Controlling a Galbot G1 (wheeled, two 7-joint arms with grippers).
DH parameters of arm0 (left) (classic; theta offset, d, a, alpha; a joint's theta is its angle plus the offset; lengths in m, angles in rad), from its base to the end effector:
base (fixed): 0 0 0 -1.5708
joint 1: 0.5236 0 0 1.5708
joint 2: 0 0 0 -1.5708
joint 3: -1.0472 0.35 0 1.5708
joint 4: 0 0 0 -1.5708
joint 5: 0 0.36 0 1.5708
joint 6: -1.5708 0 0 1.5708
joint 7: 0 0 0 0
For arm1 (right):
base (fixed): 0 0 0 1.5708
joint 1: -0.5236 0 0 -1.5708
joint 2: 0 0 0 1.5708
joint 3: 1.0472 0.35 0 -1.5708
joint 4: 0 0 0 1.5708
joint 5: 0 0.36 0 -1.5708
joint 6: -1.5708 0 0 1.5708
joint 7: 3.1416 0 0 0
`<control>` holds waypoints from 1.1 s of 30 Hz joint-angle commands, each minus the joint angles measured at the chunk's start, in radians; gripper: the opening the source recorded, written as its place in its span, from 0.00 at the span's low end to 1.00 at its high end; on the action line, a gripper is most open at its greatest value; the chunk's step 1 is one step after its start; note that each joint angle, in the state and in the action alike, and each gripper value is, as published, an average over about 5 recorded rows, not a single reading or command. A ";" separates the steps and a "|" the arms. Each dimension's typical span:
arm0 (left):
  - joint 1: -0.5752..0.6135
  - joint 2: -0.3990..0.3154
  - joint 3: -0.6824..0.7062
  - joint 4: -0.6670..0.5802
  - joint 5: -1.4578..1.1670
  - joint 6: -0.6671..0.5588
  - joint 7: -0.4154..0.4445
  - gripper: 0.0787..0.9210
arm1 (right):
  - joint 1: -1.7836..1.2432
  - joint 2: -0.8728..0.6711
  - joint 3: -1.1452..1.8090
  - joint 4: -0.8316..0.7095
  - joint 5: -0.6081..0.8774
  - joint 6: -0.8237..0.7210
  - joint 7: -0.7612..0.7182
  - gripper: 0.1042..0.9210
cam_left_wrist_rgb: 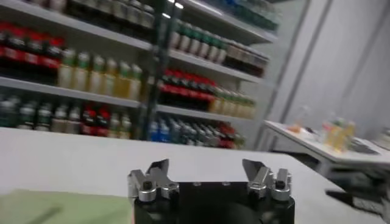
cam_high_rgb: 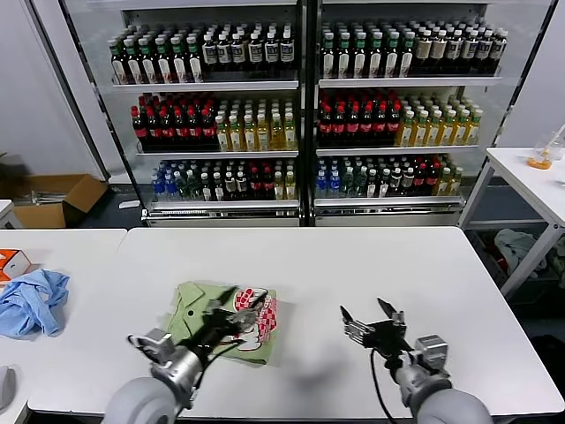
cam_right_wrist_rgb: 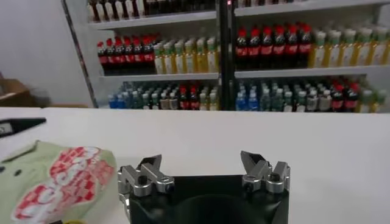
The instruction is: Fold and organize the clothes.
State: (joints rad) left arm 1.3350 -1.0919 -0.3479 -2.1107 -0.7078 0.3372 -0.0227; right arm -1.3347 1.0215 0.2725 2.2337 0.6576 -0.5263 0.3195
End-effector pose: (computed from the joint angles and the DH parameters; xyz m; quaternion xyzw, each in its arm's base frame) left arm 0.2429 0.0281 -0.2505 -0.2110 -0.9607 0.1260 0.1293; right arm 0.2221 -0.0069 -0.2183 0.1369 -0.9710 -0.0268 0.1942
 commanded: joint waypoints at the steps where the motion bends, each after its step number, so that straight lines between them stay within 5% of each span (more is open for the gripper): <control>1: 0.195 0.017 -0.337 -0.011 -0.026 -0.084 -0.081 0.84 | 0.331 0.174 -0.358 -0.251 0.069 -0.012 0.047 0.88; 11: 0.248 -0.013 -0.400 -0.023 -0.004 -0.106 -0.102 0.88 | 0.500 0.359 -0.472 -0.510 0.048 -0.034 0.050 0.88; 21: 0.255 -0.031 -0.393 -0.026 0.011 -0.104 -0.105 0.88 | 0.501 0.360 -0.487 -0.552 0.125 -0.030 0.085 0.86; 33: 0.250 -0.032 -0.378 -0.021 0.011 -0.103 -0.107 0.88 | 0.506 0.337 -0.479 -0.561 0.132 -0.009 0.094 0.46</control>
State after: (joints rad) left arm 1.5741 -1.1244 -0.7076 -2.1343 -0.6983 0.2389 -0.1248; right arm -0.8631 1.3405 -0.1797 1.7197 0.7678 -0.5447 0.4049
